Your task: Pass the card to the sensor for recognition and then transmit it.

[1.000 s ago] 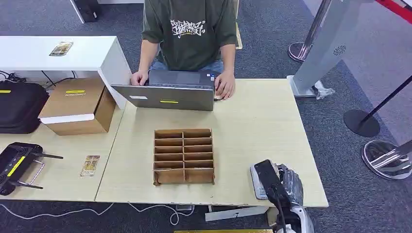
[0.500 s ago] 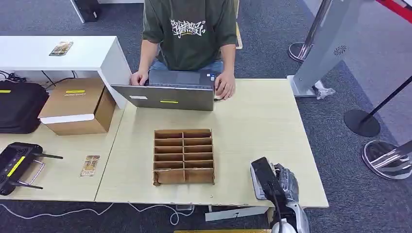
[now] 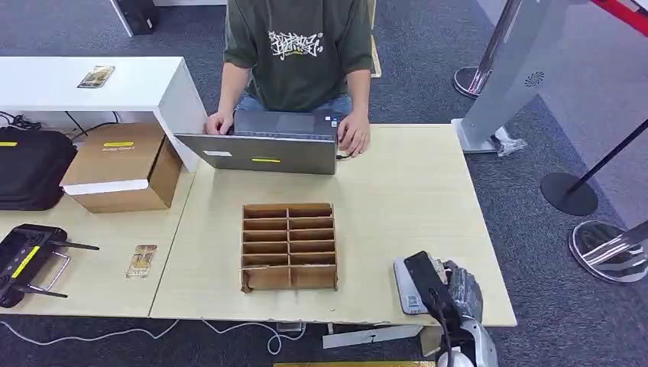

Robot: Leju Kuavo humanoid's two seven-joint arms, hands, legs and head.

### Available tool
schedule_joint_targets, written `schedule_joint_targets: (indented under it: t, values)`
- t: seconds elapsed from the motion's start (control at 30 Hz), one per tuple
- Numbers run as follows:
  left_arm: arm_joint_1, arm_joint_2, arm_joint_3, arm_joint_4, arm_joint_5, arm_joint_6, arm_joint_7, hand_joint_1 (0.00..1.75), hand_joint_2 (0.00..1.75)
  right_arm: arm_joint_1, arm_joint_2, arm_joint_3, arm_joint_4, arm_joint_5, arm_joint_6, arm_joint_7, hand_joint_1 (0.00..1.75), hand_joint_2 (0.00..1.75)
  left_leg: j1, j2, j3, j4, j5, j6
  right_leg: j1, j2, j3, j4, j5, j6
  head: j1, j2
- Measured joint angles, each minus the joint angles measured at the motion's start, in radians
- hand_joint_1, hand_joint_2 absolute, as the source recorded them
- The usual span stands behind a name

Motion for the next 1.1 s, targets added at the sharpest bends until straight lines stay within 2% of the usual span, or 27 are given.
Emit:
schedule_joint_targets:
  t: [0.37, 0.67, 1.1]
  values:
    - [0.002, 0.000, 0.001, 0.000, -0.005, 0.000, -0.007, 0.00, 0.00, 0.006, -0.013, -0.028, -0.005, 0.068, 0.008, -0.040, 1.75, 1.75, 0.000, 0.000, 0.000, 0.000, 0.000, 0.000, 0.000, 0.000, 0.000, 0.000, 0.000, 0.000, 0.000, 0.000]
    - [0.002, 0.002, 0.001, 0.000, -0.021, 0.000, -0.005, 0.00, 0.00, 0.006, -0.013, -0.053, 0.016, 0.024, 0.032, -0.082, 1.75, 1.75, 0.000, 0.000, 0.000, 0.000, 0.000, 0.000, 0.000, 0.000, 0.000, 0.000, 0.000, 0.000, 0.000, 0.000]
    - [0.002, 0.010, 0.001, 0.000, -0.028, -0.004, 0.002, 0.00, 0.00, -0.013, -0.013, -0.068, 0.073, -0.001, 0.056, -0.093, 1.75, 1.75, 0.000, 0.000, 0.001, 0.000, 0.000, 0.000, 0.000, 0.000, 0.000, 0.000, 0.000, 0.000, 0.000, 0.000]
